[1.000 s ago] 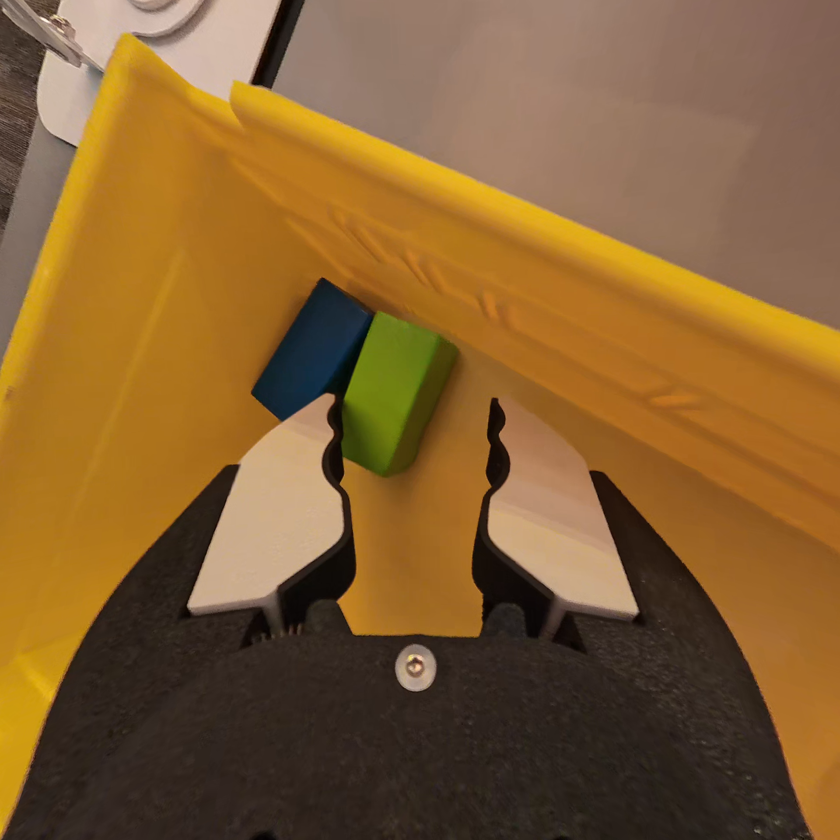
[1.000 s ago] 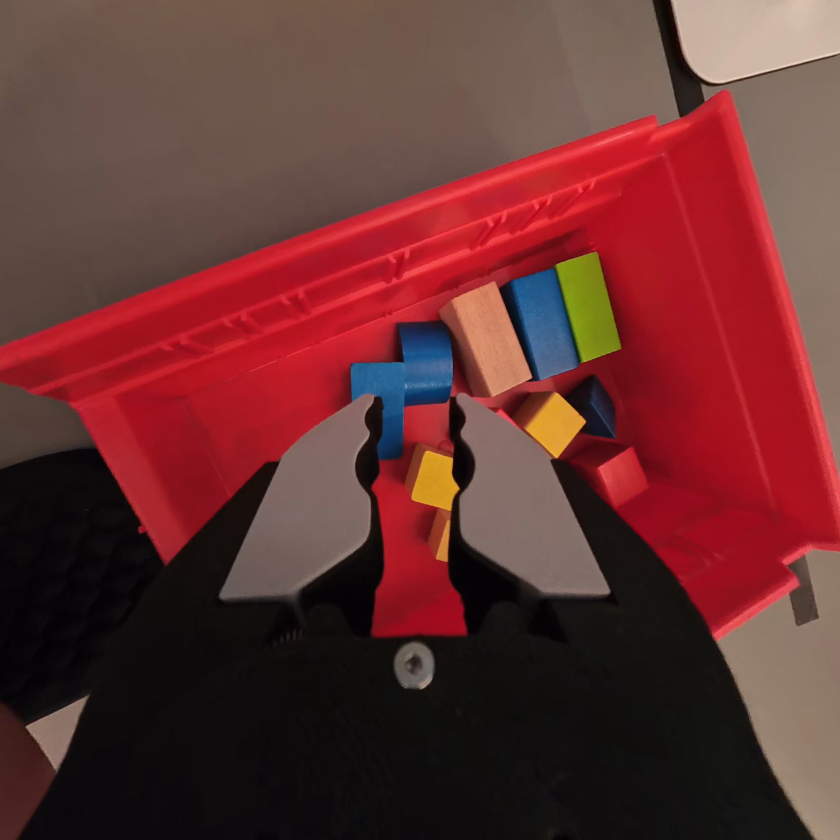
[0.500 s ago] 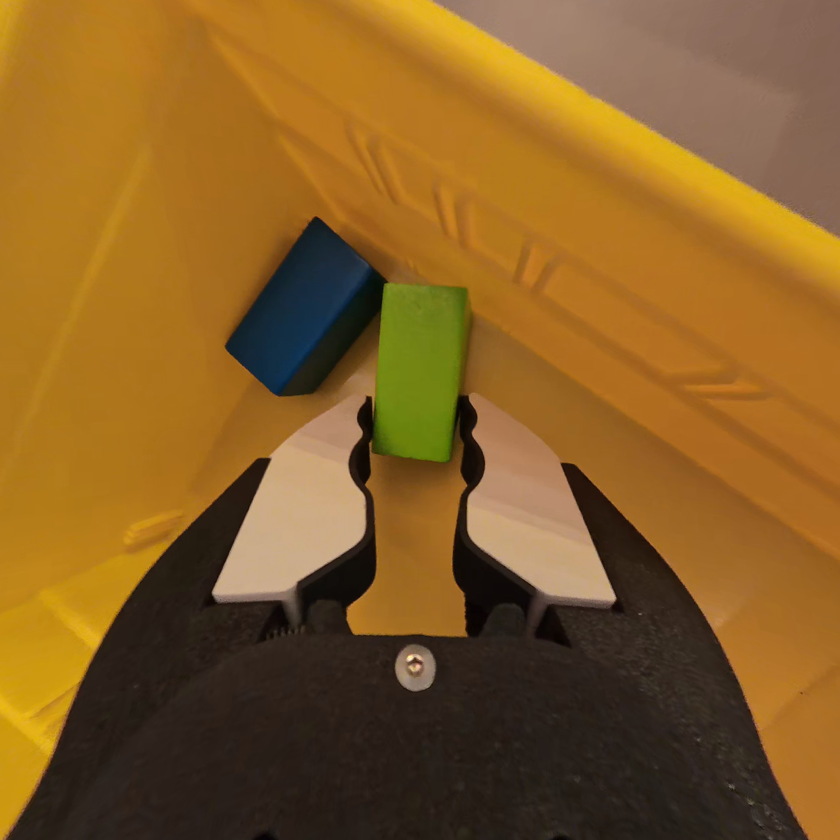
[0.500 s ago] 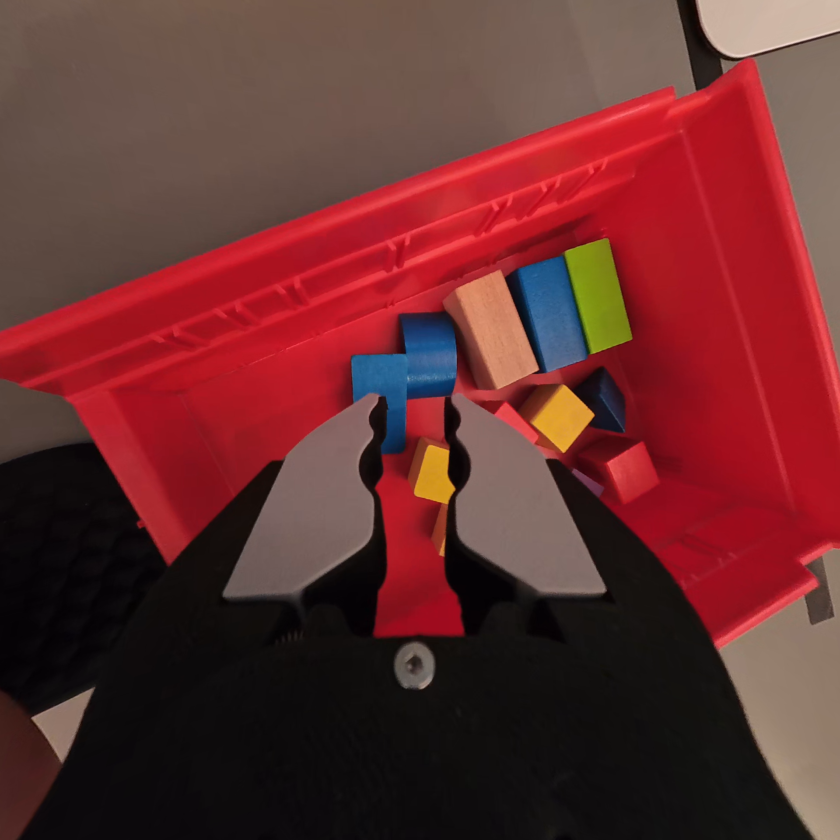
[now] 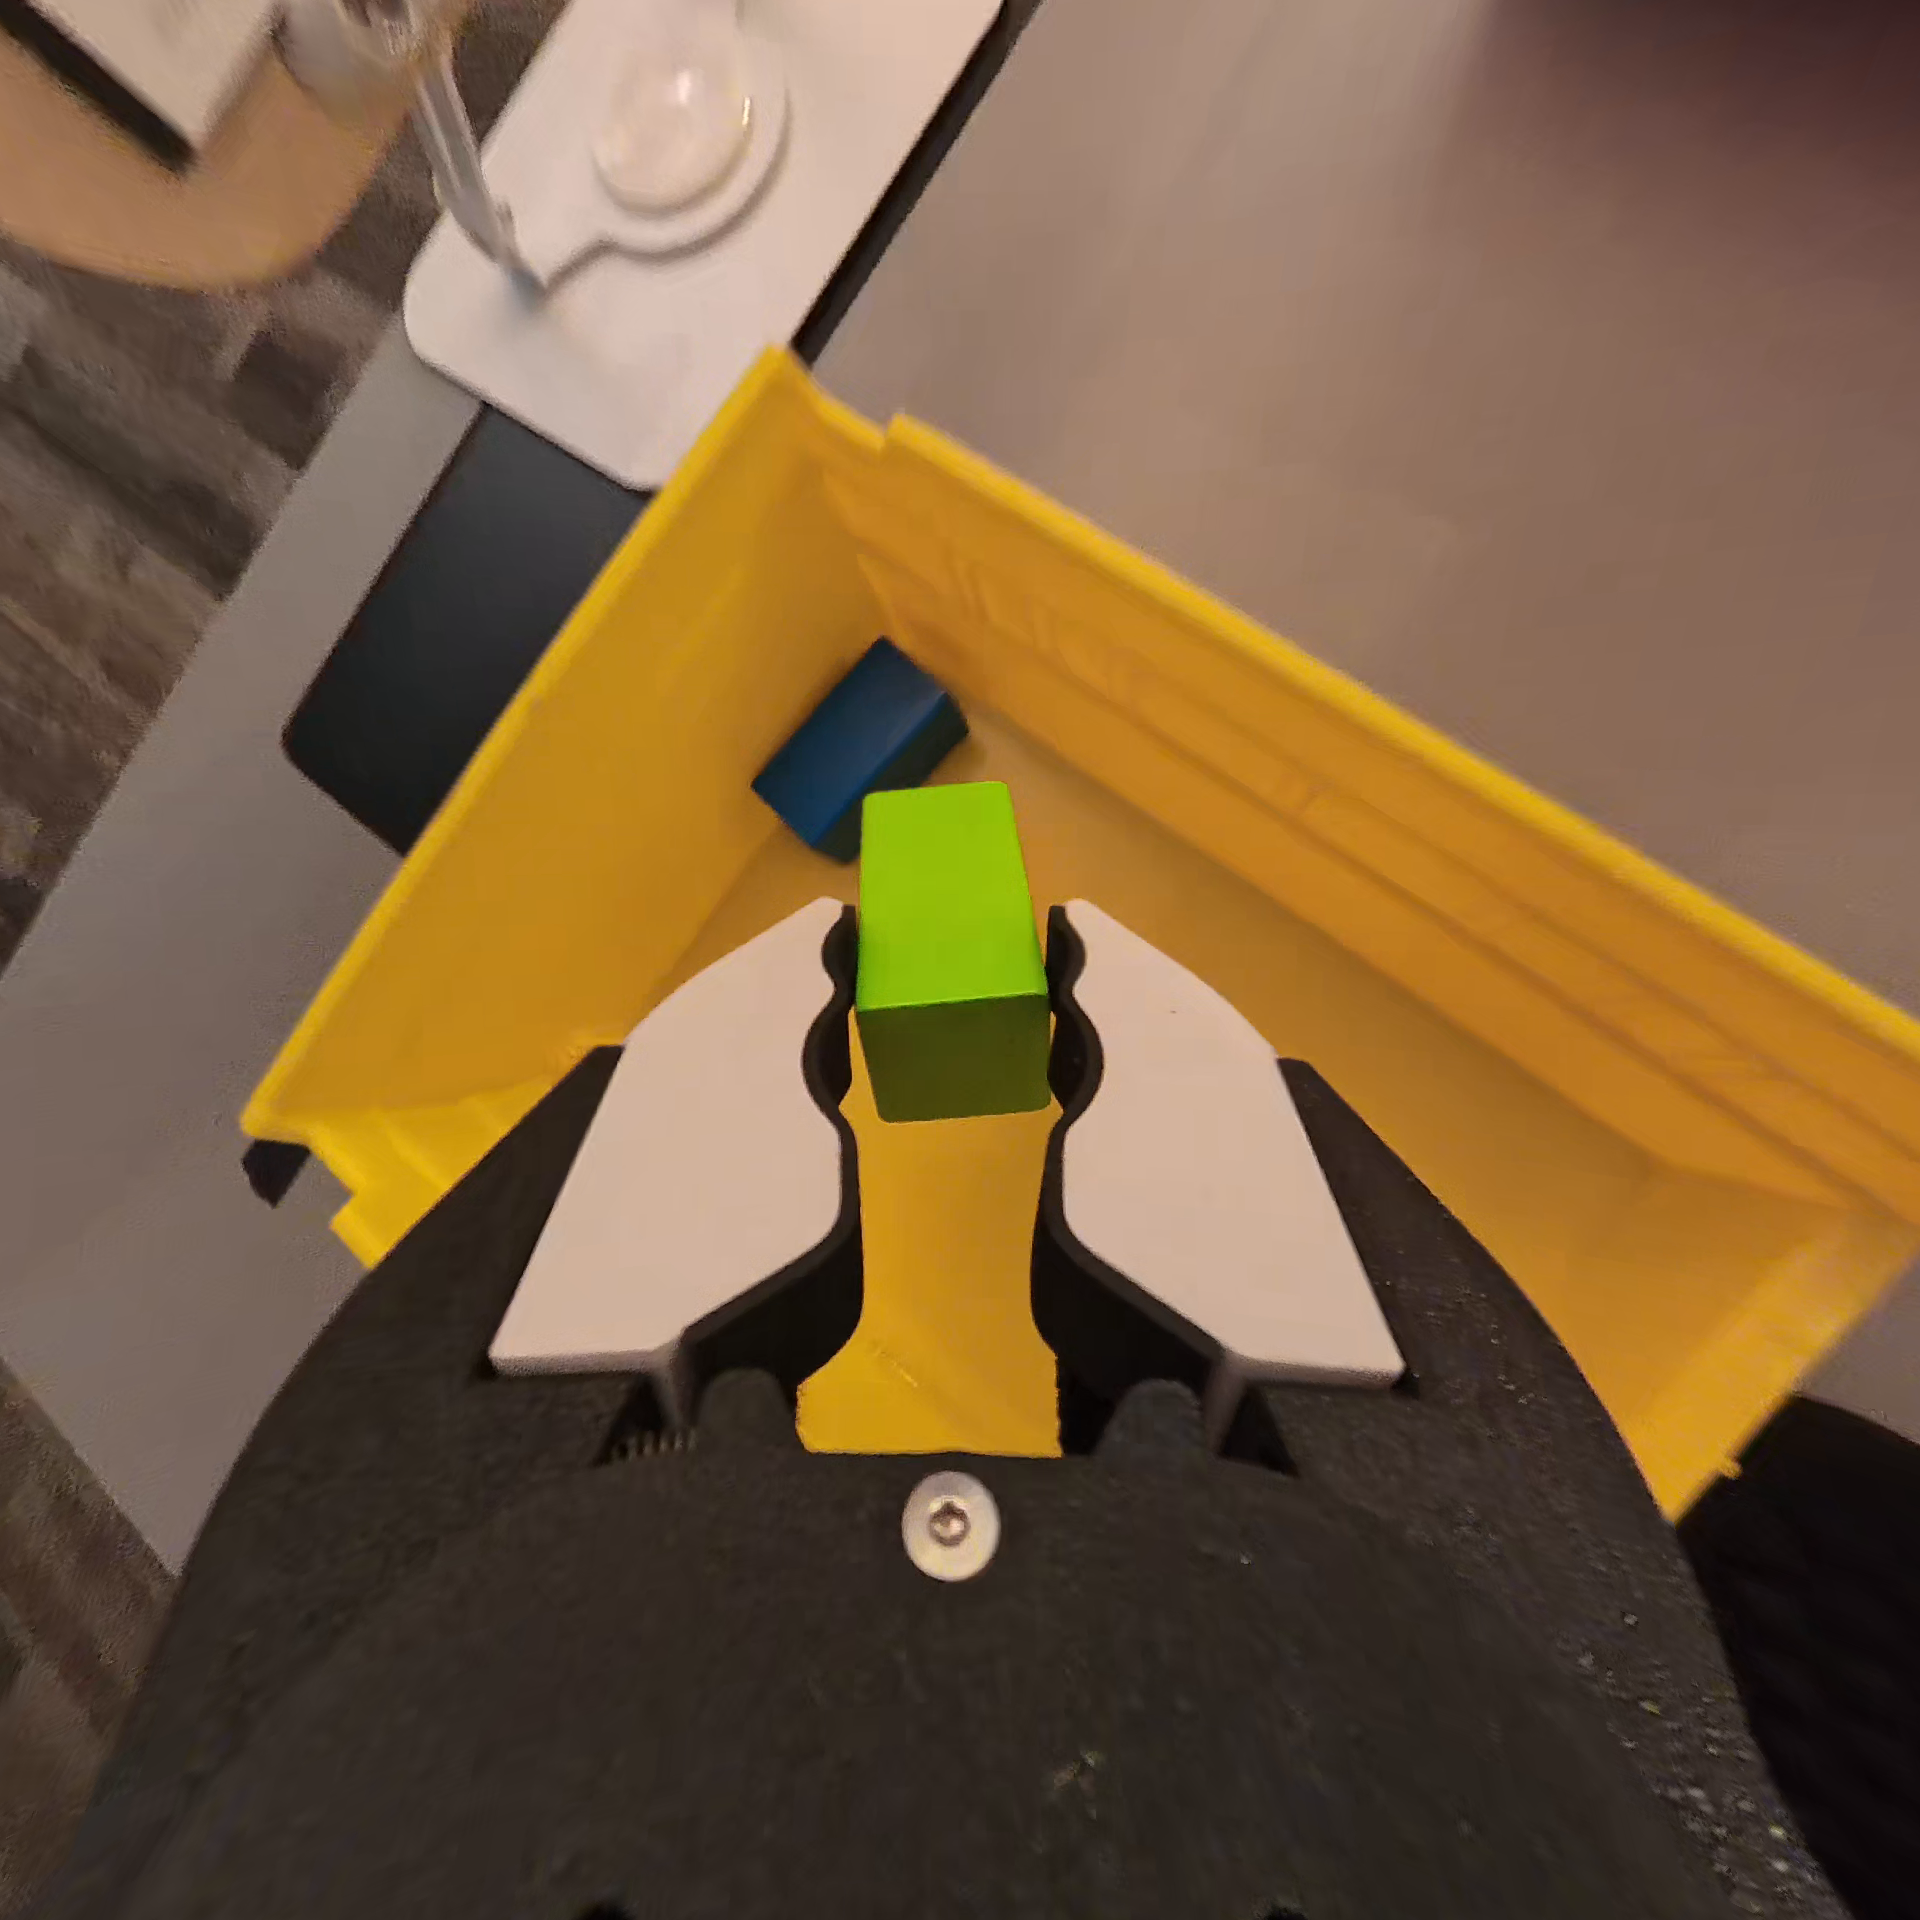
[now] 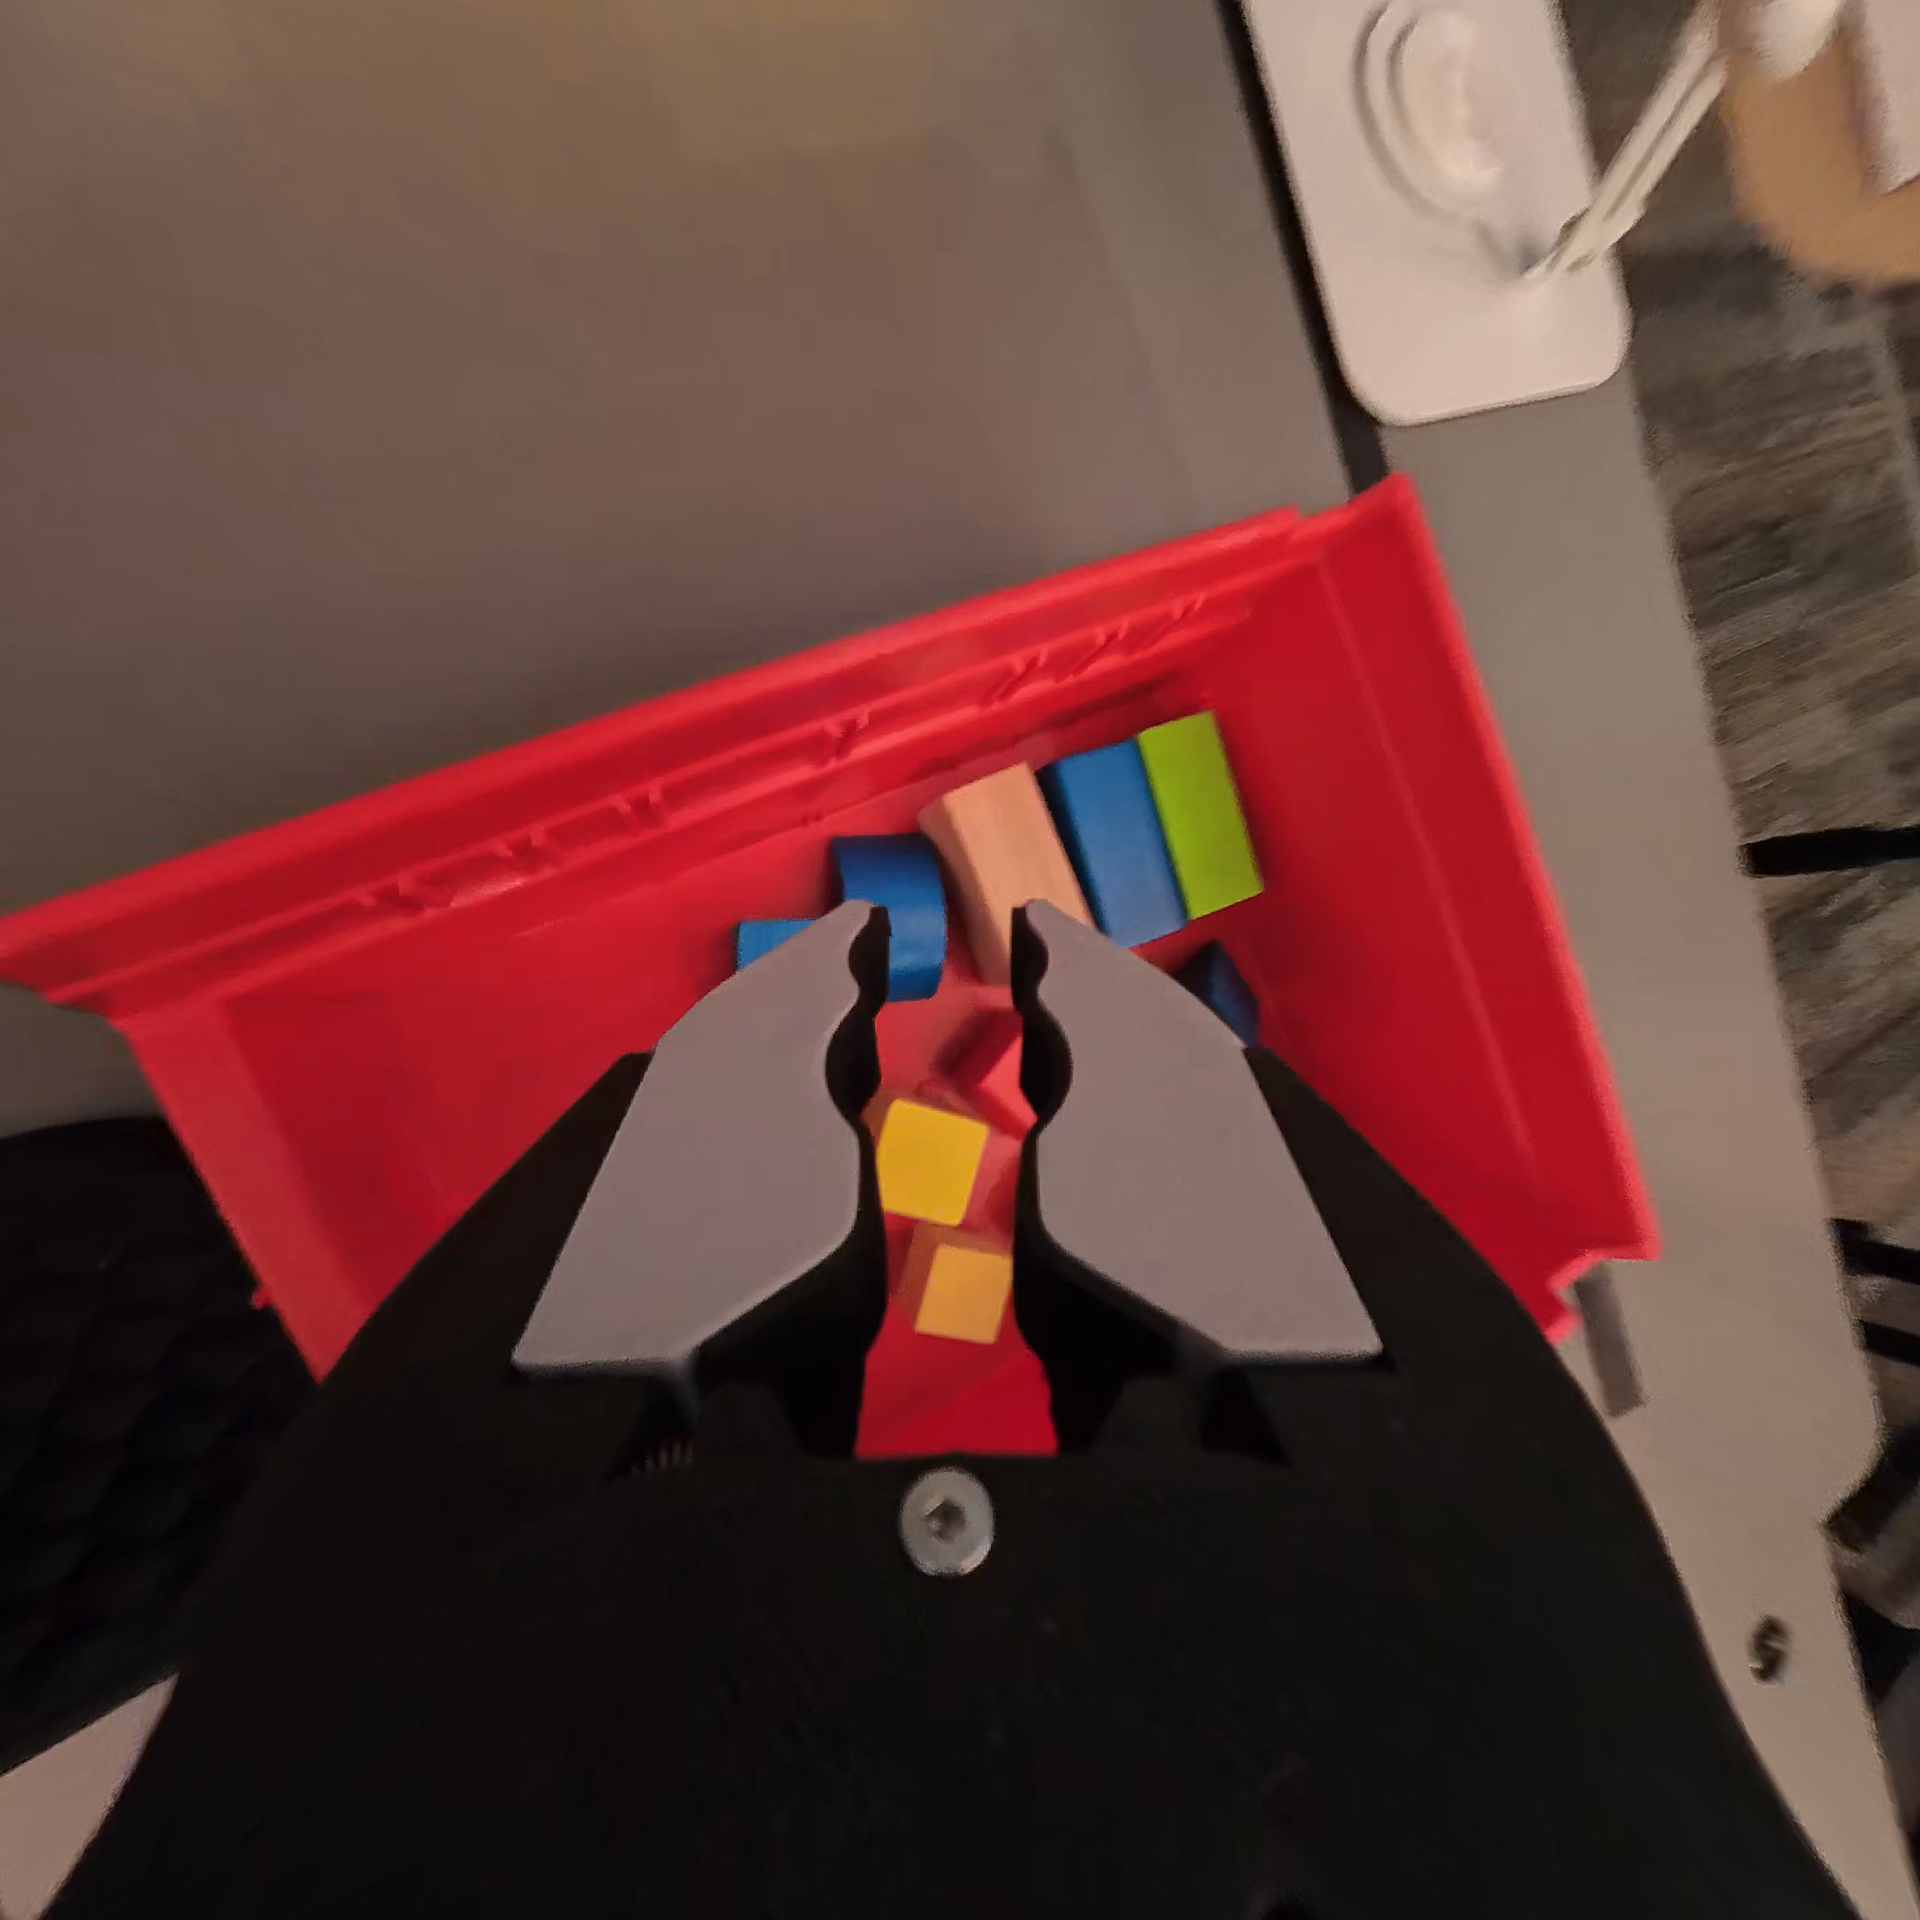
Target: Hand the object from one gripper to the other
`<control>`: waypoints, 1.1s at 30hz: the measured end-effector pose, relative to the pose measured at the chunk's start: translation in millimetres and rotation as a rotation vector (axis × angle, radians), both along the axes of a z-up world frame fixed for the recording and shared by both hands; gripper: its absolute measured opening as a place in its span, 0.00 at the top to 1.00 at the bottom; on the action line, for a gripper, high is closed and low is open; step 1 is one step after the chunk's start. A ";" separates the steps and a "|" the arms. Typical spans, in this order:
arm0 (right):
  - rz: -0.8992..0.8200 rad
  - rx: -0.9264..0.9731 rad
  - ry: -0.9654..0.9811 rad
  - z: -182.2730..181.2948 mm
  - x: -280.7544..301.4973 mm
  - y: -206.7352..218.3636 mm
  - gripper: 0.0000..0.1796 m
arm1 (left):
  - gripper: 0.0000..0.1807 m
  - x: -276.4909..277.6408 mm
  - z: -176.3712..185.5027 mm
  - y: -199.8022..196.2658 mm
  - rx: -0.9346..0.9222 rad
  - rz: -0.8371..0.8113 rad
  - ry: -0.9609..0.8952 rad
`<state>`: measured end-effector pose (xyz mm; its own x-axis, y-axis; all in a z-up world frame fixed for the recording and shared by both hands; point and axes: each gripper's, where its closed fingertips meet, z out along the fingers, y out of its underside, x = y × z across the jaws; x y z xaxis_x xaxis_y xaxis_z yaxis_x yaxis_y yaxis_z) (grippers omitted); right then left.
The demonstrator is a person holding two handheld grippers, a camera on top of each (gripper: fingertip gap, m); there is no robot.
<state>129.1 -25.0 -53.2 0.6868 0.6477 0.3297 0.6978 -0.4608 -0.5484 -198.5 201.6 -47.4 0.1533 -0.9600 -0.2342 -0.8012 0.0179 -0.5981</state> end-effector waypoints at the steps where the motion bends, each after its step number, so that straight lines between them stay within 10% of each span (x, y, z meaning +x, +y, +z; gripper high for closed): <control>1: -0.003 0.050 -0.018 8.6 -1.4 4.9 0.87 | 0.81 3.3 10.4 -7.9 0.004 -0.027 -0.030; 10: 0.260 0.449 0.309 110.6 -135.0 26.2 0.75 | 0.81 67.4 91.9 -143.4 0.060 -0.487 -0.262; 16: 0.466 0.474 0.366 106.5 -211.0 16.7 0.68 | 0.81 91.4 95.8 -206.9 0.072 -0.678 -0.266; 33: 0.357 0.286 0.158 81.8 -158.6 10.6 0.81 | 0.67 98.4 112.8 -217.6 0.068 -0.658 -0.353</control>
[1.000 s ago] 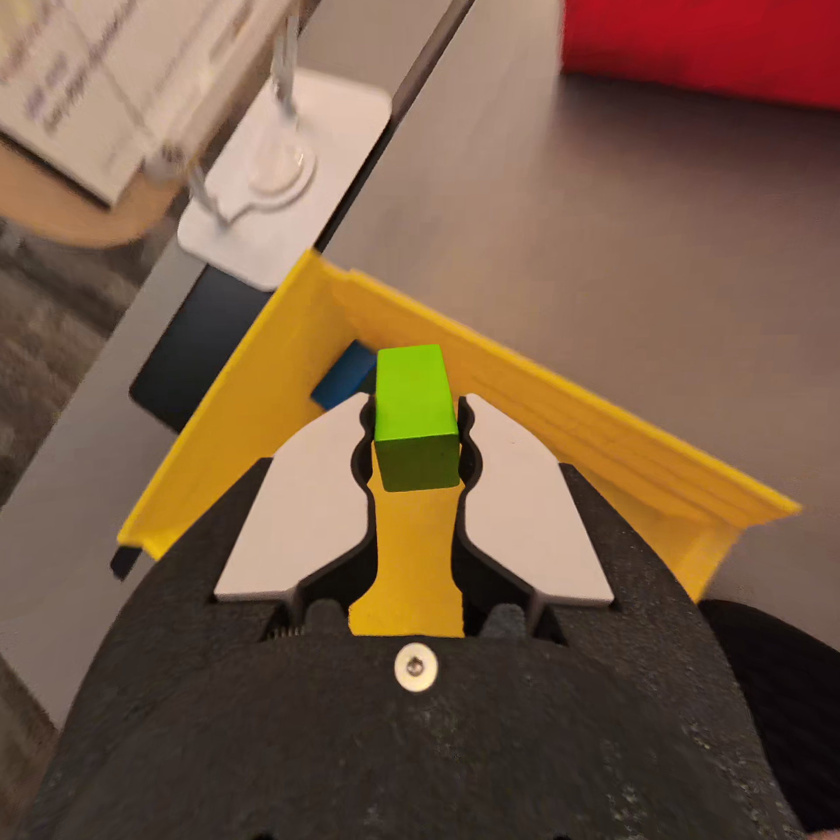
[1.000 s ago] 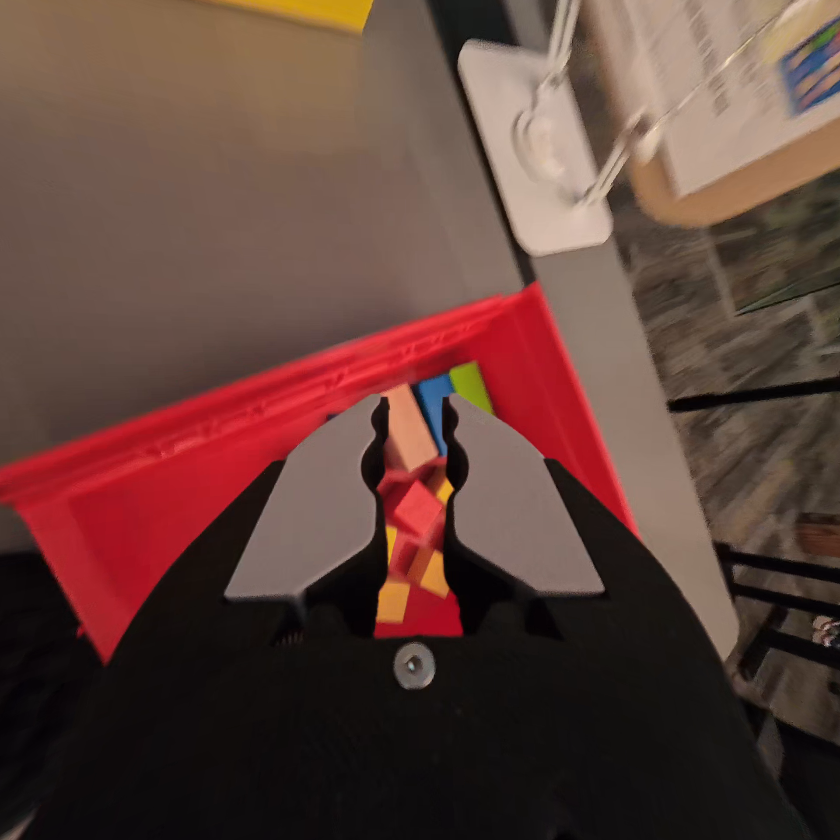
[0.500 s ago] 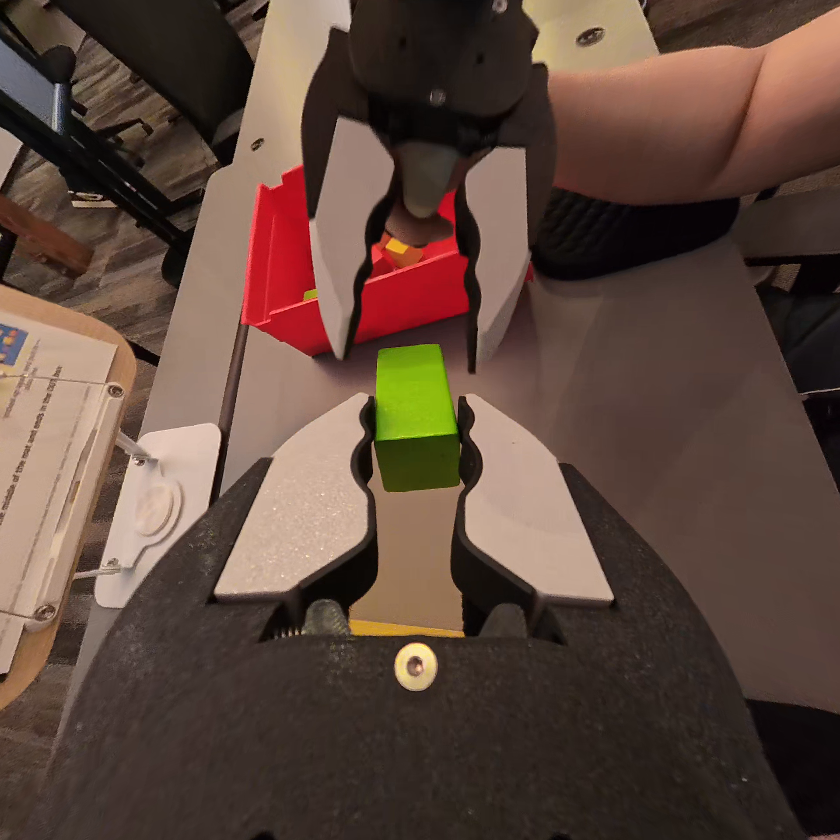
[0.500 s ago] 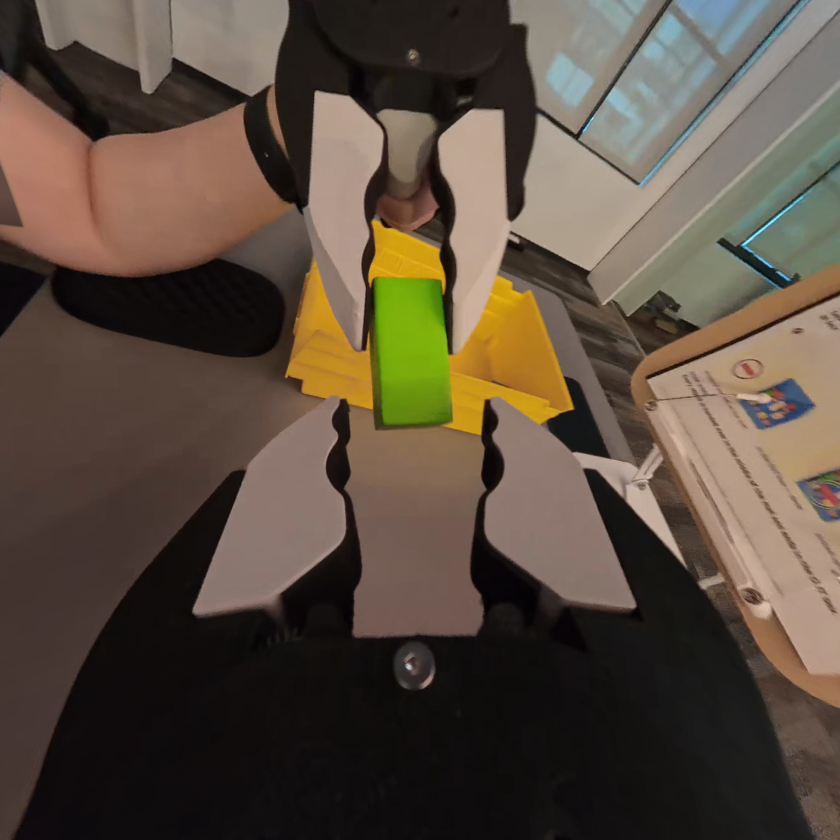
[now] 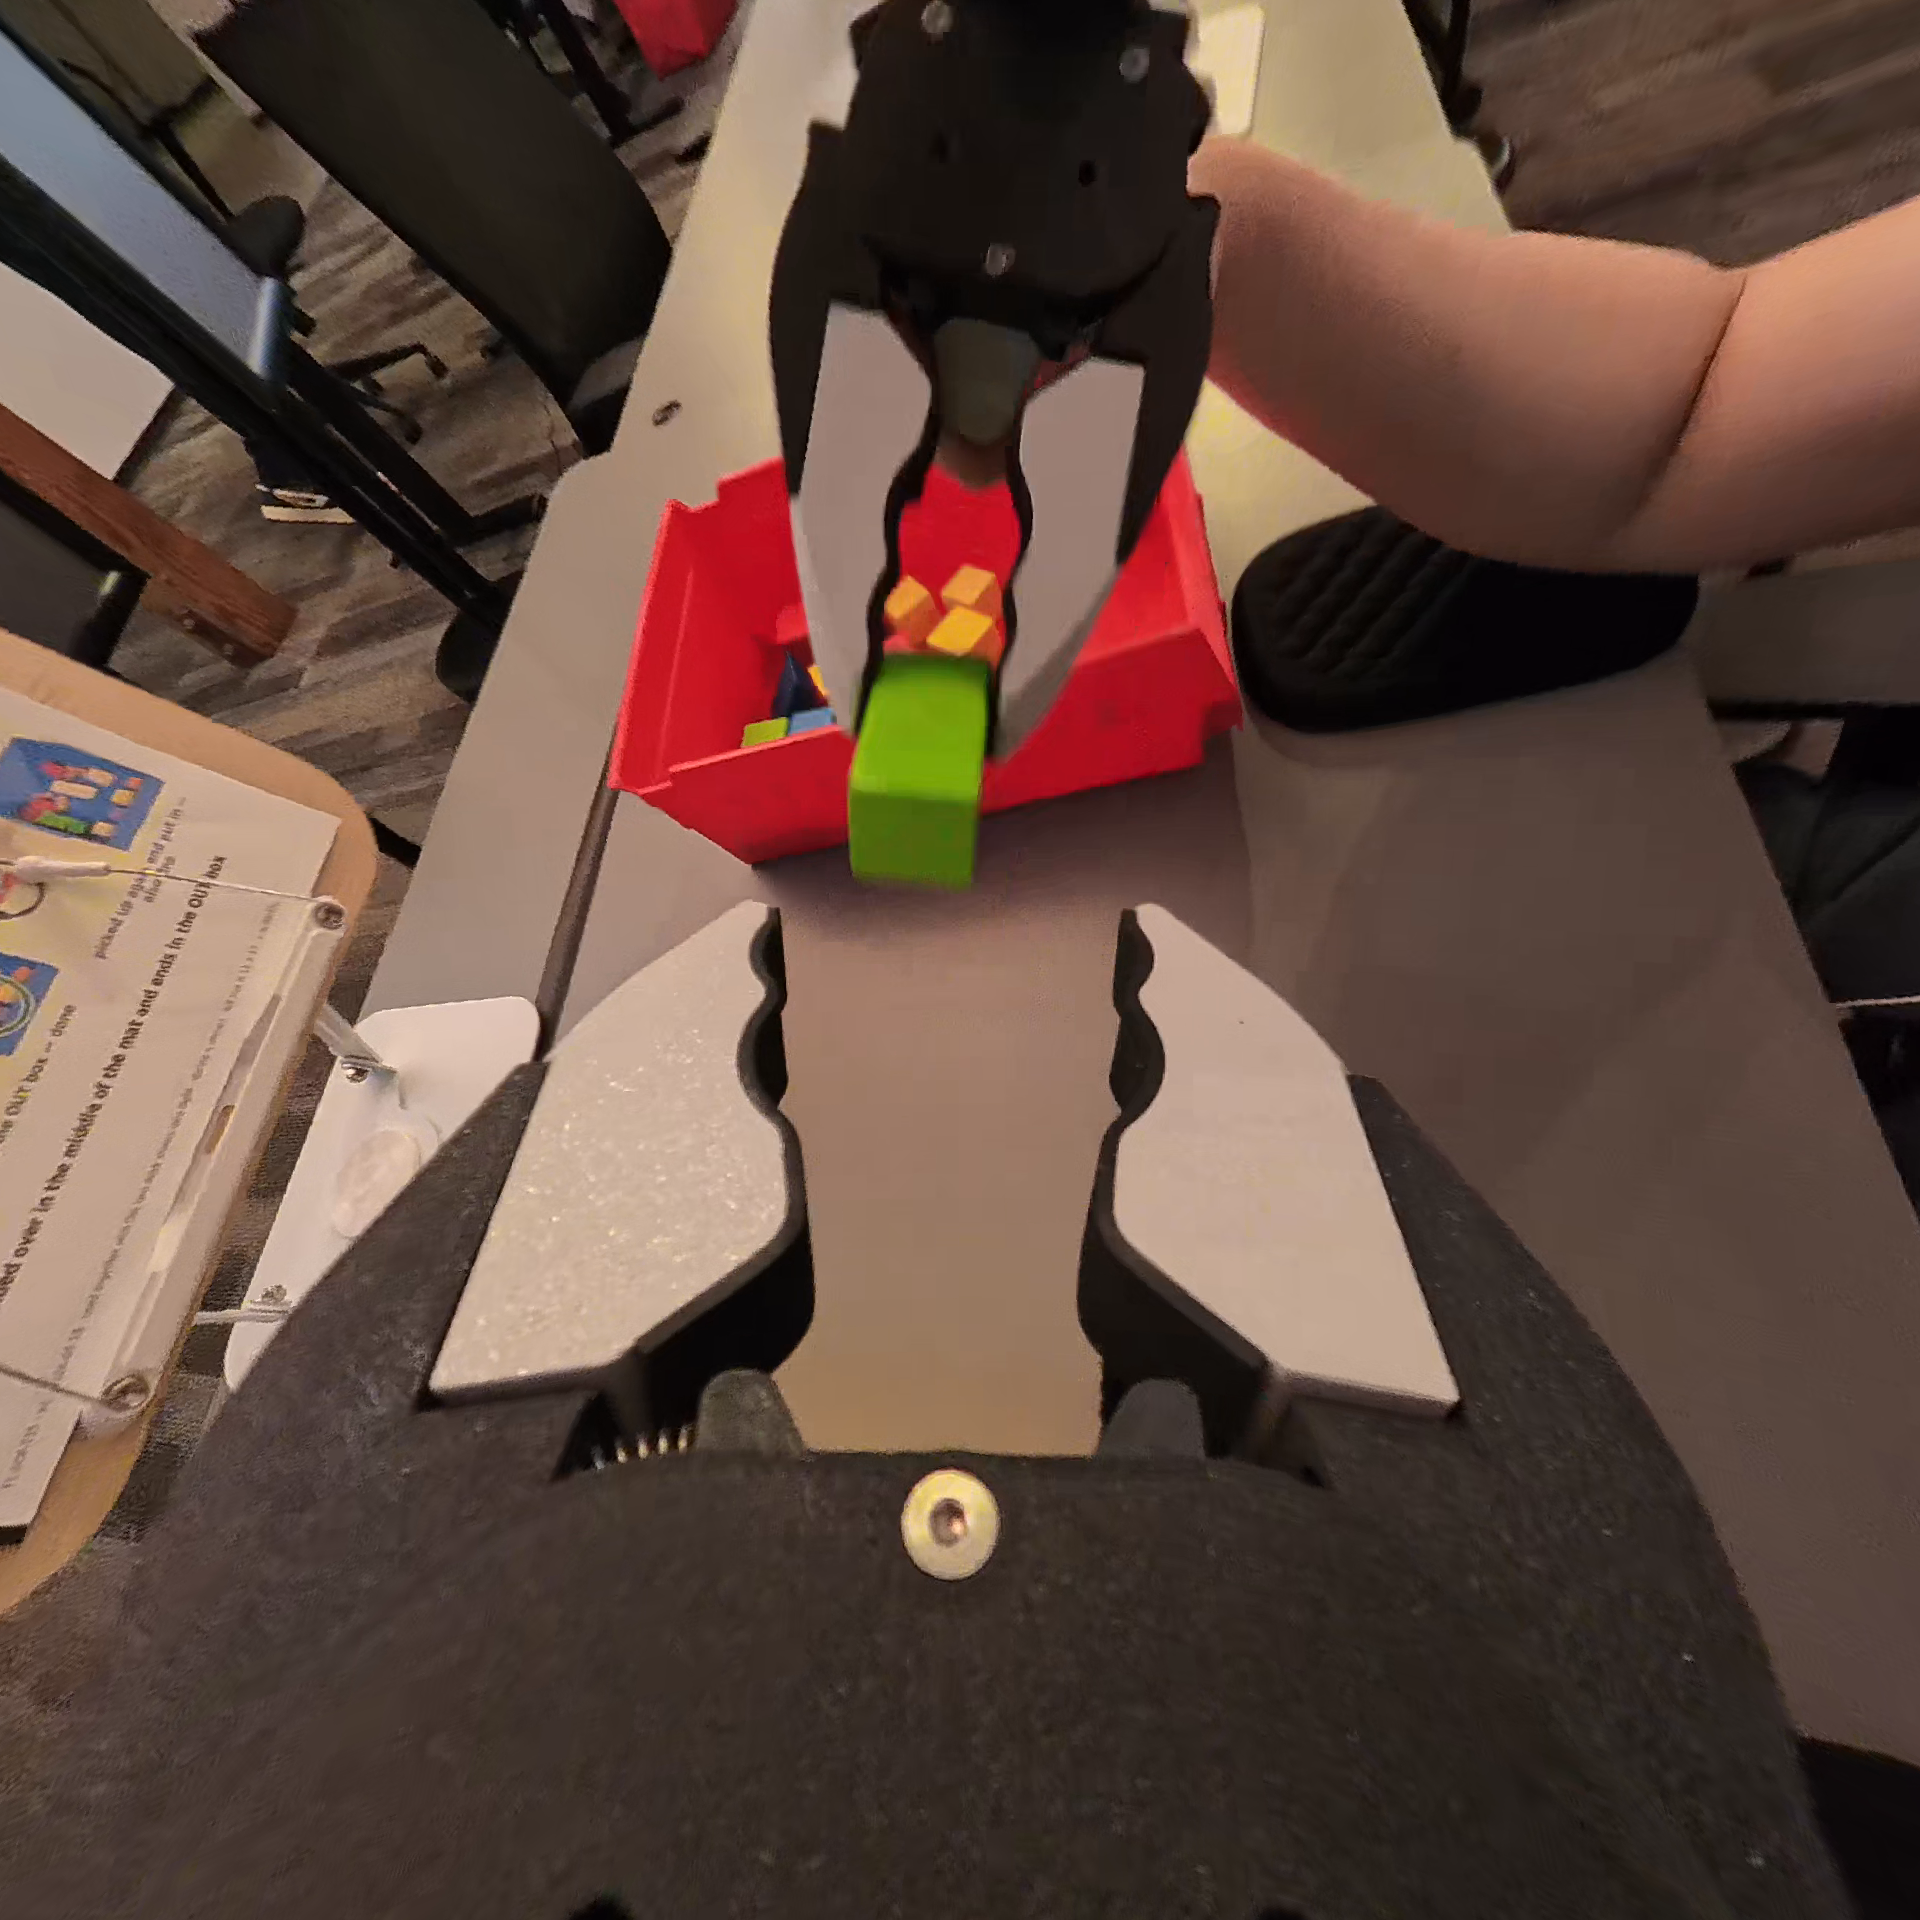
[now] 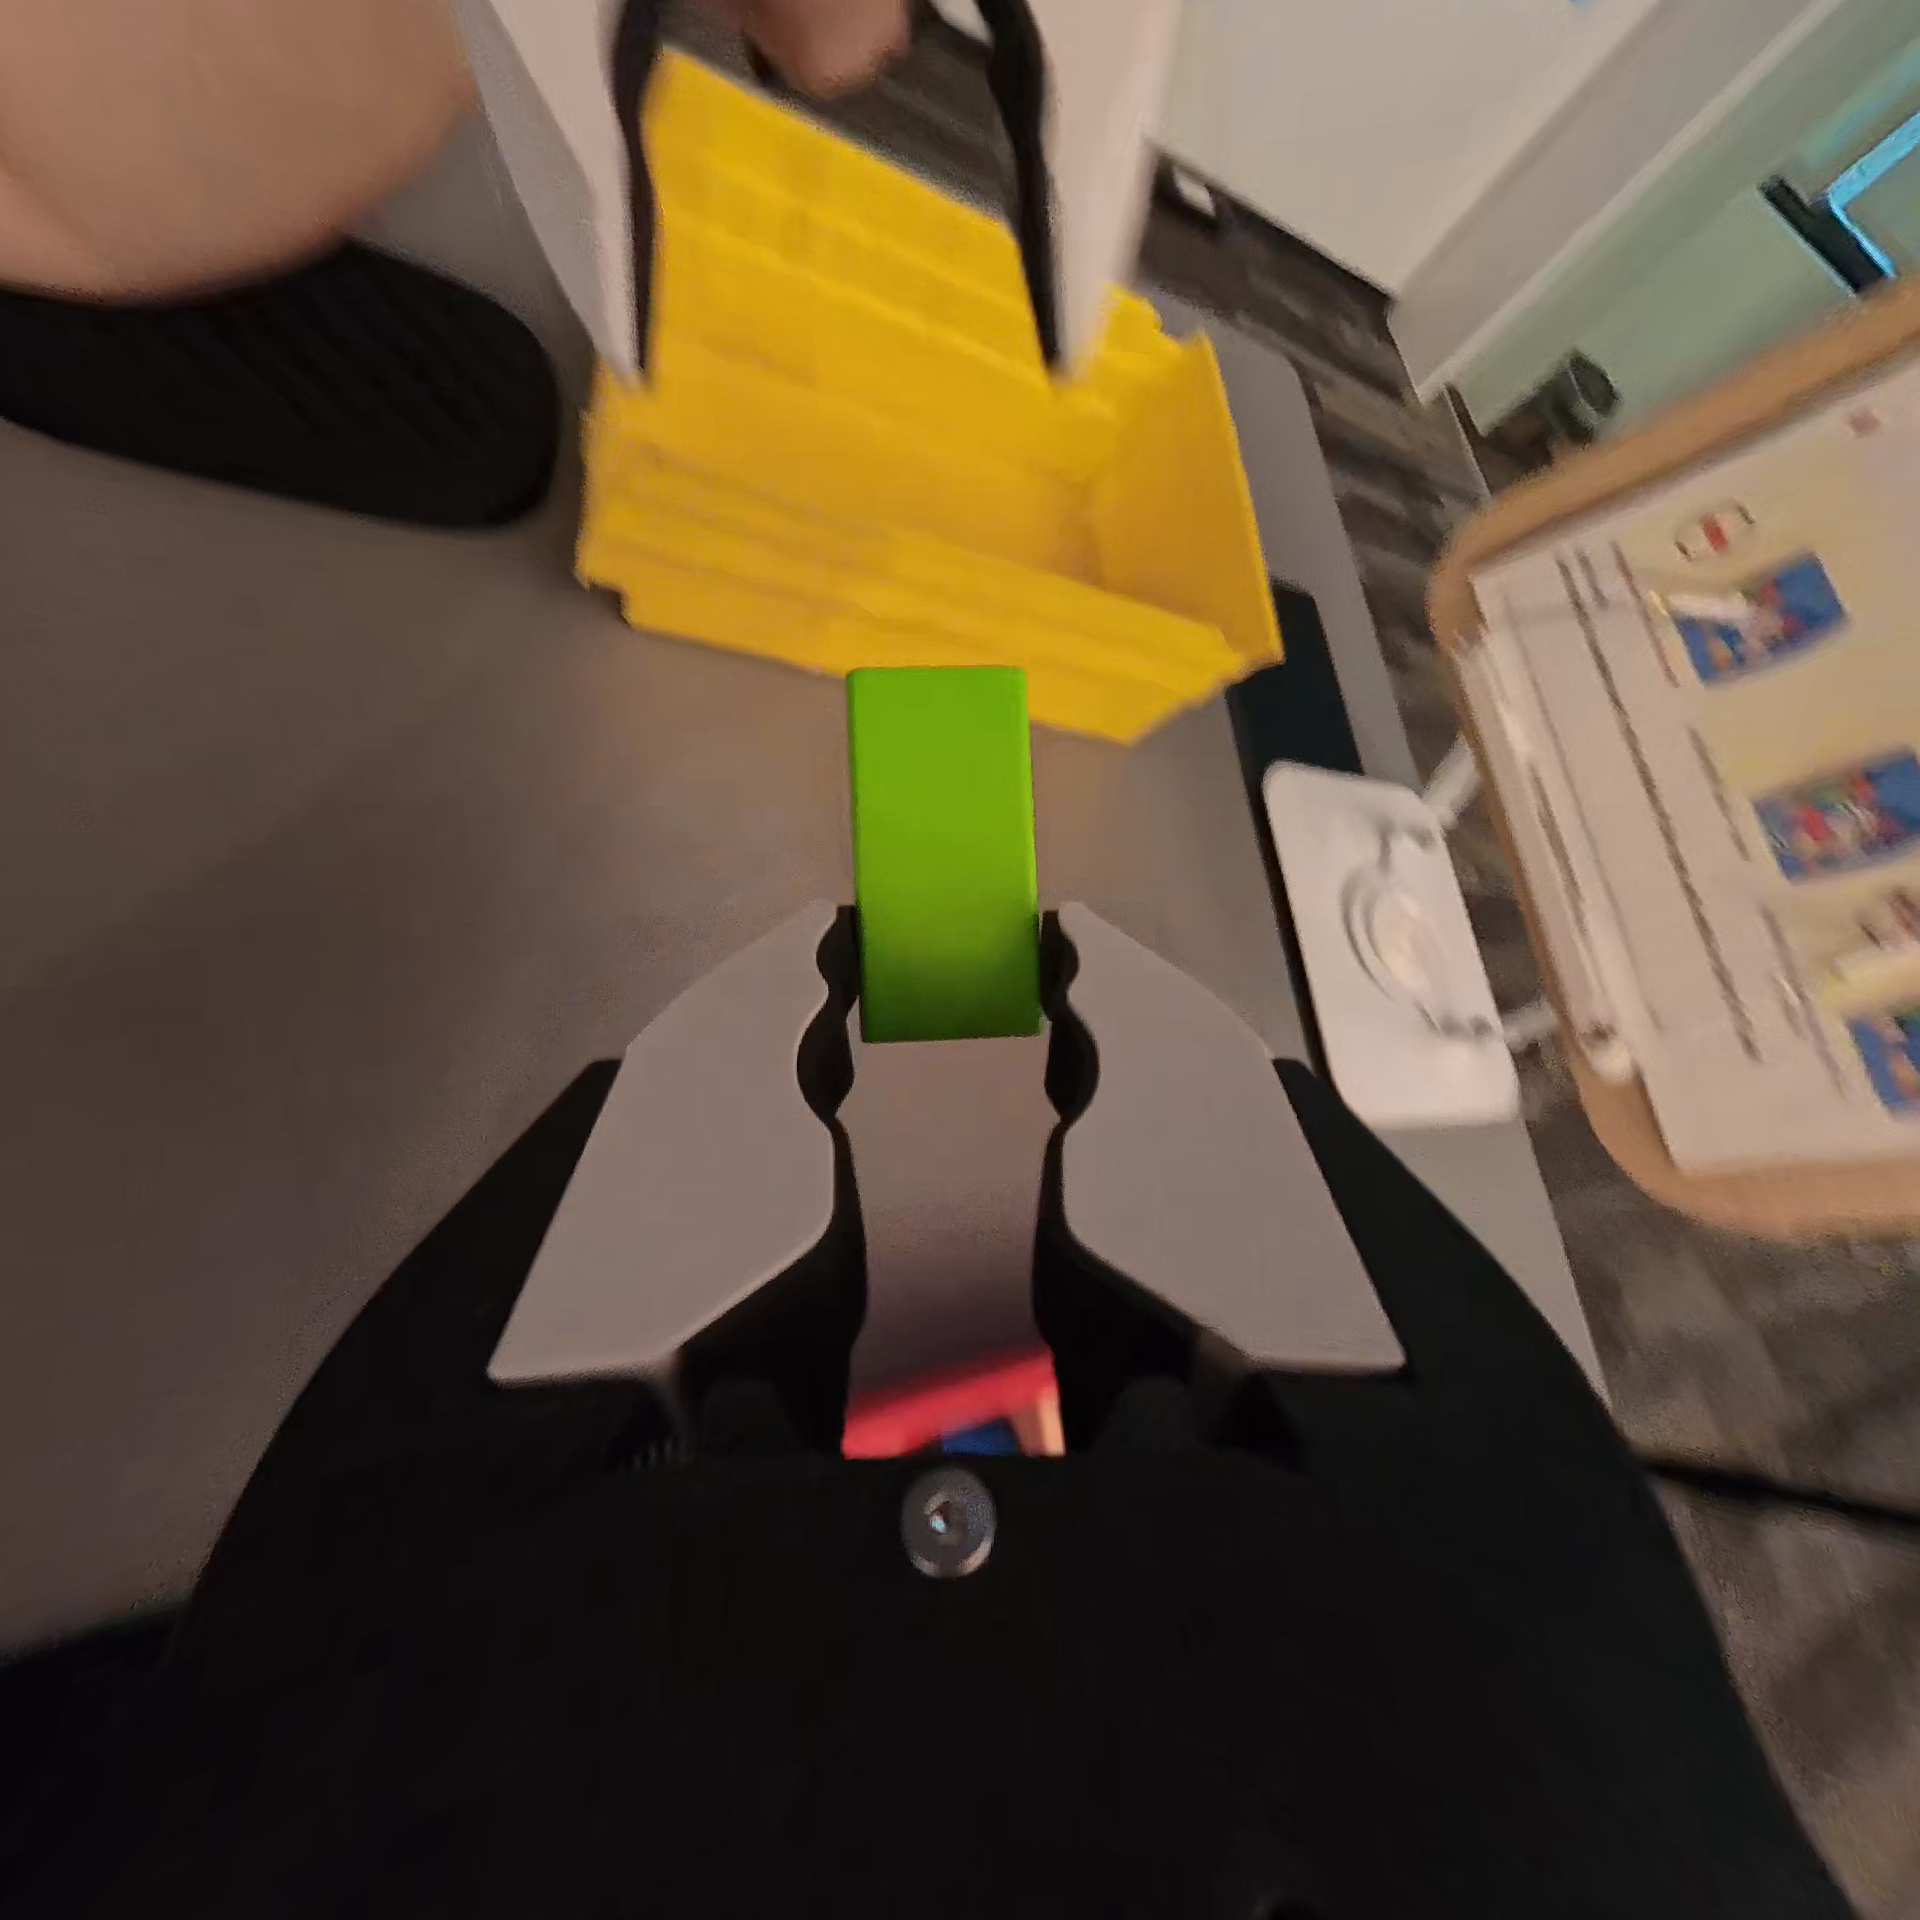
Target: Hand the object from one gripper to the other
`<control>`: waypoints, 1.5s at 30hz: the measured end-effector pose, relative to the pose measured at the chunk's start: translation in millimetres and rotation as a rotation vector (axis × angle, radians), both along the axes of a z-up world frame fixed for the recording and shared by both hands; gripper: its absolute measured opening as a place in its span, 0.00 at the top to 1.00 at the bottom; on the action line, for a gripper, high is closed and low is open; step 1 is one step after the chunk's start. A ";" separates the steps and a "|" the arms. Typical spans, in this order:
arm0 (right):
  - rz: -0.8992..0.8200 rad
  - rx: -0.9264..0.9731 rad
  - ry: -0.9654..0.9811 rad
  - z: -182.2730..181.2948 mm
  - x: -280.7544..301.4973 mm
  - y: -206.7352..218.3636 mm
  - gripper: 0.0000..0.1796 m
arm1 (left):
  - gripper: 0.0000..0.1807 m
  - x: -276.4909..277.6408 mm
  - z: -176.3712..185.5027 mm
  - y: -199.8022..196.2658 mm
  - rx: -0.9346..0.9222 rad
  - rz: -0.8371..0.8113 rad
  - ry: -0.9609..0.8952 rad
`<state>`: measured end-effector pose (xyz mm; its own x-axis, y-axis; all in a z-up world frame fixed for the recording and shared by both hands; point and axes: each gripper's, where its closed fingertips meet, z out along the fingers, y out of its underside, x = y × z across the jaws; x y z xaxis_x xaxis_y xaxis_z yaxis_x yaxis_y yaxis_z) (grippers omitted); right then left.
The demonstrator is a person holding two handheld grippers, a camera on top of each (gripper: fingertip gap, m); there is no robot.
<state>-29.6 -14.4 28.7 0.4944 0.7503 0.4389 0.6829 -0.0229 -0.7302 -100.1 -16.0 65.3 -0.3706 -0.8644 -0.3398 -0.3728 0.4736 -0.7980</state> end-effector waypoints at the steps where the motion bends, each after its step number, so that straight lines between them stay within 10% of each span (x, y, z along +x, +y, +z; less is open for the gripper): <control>1: -0.058 -0.015 -0.025 1.9 24.4 -4.9 0.81 | 0.67 -3.0 4.5 1.9 -0.007 0.005 -0.018; 8: -0.307 -0.344 -0.071 -55.5 153.1 -62.2 0.80 | 0.69 -14.8 13.1 7.0 0.001 0.017 -0.041; 18: -0.181 -0.750 -0.109 -161.4 150.5 -75.5 0.80 | 0.67 -27.0 13.4 12.7 0.029 0.043 -0.025; 45: -0.298 -0.764 -0.166 -162.4 156.1 -71.4 0.80 | 0.69 -53.2 17.3 71.7 -0.003 0.256 -0.034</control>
